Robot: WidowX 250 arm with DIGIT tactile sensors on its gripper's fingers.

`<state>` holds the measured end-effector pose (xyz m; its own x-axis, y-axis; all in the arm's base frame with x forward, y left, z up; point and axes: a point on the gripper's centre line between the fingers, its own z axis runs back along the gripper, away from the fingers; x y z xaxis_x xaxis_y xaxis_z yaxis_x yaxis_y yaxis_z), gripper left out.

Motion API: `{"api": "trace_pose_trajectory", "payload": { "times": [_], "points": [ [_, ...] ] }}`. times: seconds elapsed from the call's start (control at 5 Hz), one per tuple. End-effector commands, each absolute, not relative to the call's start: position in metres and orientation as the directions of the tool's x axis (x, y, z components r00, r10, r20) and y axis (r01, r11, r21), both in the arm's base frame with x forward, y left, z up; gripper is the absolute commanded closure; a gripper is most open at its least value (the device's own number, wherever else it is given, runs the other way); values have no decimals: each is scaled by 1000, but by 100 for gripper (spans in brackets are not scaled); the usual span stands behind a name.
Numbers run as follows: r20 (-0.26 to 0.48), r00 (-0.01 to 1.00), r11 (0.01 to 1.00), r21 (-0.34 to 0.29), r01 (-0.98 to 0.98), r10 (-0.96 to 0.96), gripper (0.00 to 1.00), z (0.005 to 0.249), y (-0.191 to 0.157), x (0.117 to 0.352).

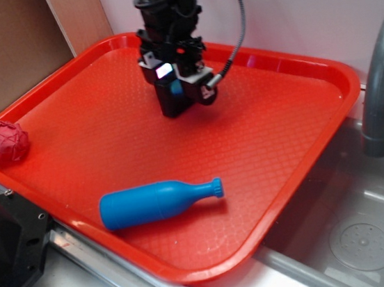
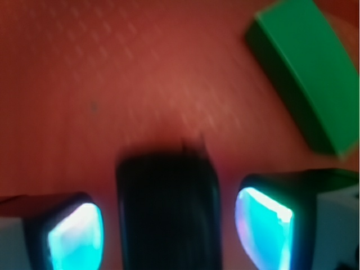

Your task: Grab the black box.

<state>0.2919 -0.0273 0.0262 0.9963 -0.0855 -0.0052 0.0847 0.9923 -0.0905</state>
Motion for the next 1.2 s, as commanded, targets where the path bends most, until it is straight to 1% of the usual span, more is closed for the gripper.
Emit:
{"api": "trace_pose_trajectory", "payload": {
  "times": [0.0, 0.2, 0.4, 0.6, 0.8, 1.0],
  "points": [
    [65, 988, 983, -114, 143, -137, 100, 55, -50, 292],
    [104, 979, 977, -107, 185, -174, 100, 85, -56, 282],
    [196, 954, 962, -103, 252, -229, 100, 135, -60, 276],
    [199, 940, 952, -76, 295, -276, 100, 184, -70, 268],
    [194, 942, 961, 14, 277, -274, 100, 218, -86, 256],
    [172, 945, 959, 8, 282, -279, 100, 215, -88, 257]
  ]
}}
